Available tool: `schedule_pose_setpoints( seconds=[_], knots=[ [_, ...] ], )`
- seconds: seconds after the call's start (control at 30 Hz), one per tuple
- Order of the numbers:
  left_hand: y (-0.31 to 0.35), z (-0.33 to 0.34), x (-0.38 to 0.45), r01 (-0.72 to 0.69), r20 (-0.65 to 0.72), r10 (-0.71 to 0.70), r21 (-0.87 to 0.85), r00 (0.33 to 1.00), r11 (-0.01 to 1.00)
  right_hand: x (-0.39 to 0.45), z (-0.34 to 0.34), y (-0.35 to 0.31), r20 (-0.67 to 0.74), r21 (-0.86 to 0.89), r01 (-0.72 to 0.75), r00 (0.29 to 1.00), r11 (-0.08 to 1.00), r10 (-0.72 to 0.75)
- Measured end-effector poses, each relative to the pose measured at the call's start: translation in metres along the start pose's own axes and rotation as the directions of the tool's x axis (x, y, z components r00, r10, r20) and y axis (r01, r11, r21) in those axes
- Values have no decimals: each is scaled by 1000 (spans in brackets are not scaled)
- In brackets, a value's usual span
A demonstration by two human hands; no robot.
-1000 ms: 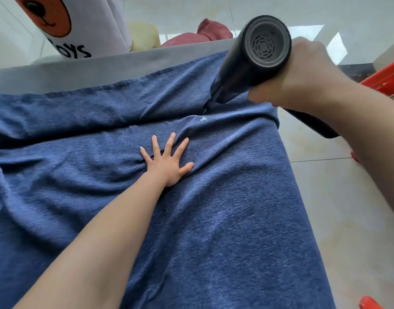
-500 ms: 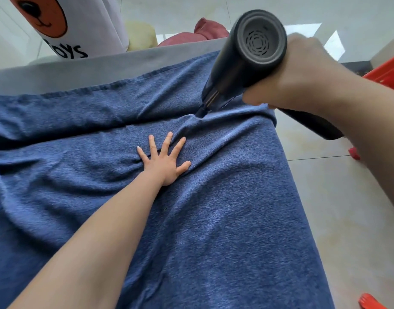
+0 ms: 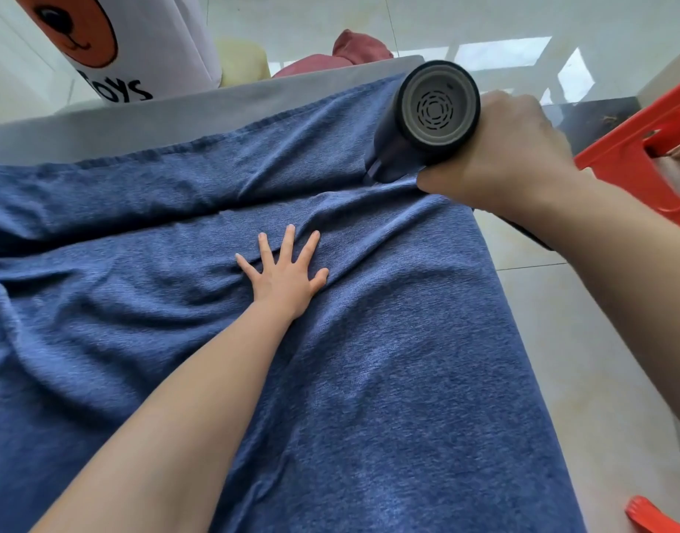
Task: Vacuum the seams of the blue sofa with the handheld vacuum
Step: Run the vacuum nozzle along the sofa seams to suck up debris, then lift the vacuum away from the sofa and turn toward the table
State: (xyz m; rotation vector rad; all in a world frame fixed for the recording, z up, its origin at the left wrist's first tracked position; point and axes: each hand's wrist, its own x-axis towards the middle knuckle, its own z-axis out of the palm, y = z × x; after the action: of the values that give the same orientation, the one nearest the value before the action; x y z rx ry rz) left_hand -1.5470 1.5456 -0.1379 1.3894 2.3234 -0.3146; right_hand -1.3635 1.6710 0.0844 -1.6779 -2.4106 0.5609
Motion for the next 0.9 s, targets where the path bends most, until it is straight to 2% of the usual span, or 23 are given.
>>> schedule_pose_setpoints(
  seconds=[0.1,0.27,0.37,0.5,0.6,0.77,0.9],
  knots=[
    [0,0,-15,-10,16,11,-35,1000,999,-14,-4,-1,-11,48,5,1000,999,-5],
    [-15,-16,-46,-66,168,68,-18,983,998,-53,-22,-4,35,232,-66,998,970,59],
    [-17,-33,-85,-57,149,66,-60,987,997,-82,-41,-1,60,362,-133,991,922,119],
    [-1,-76,-150,-81,-6,83,-264,997,961,-129,-74,-1,88,455,-213,977,865,194],
    [18,-124,-207,-225,-197,158,-387,968,894,-167,-104,-7,159,540,-288,958,791,241],
    [47,-194,-304,-529,-504,294,-422,812,736,-237,-160,-18,259,722,-350,936,597,237],
    [55,-230,-362,-628,-619,327,-361,714,689,-292,-197,-22,316,800,-365,931,476,183]
  ],
)
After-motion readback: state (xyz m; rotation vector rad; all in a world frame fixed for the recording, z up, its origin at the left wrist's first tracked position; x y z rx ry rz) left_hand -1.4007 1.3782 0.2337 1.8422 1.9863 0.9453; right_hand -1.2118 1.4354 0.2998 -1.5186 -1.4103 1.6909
